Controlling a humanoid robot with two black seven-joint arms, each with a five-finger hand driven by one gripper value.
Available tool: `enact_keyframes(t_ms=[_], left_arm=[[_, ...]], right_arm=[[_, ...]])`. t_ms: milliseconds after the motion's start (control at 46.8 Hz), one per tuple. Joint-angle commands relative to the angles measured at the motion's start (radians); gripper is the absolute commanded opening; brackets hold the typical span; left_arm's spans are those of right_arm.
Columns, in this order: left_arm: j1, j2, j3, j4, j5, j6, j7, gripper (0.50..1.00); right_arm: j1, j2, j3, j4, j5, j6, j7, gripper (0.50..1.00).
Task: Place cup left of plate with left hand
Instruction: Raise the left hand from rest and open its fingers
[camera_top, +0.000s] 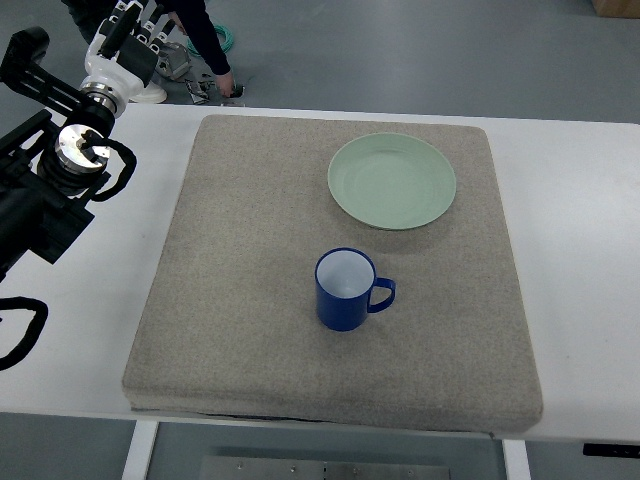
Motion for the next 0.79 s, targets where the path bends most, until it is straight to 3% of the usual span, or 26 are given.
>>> enact_keyframes(t_ms=[0, 770], left_arm=[[0.0, 0.0, 0.0, 0.0, 0.0, 0.0, 0.0, 0.994], [0.006, -0.034, 0.0, -0.008, 0.002, 0.017, -0.006, 0.994]], right_arm=[[0.0, 0.0, 0.0, 0.0, 0.0, 0.0, 0.001, 0.934], [0.0, 0.0, 0.0, 0.0, 0.0, 0.0, 0.0, 0.934]])
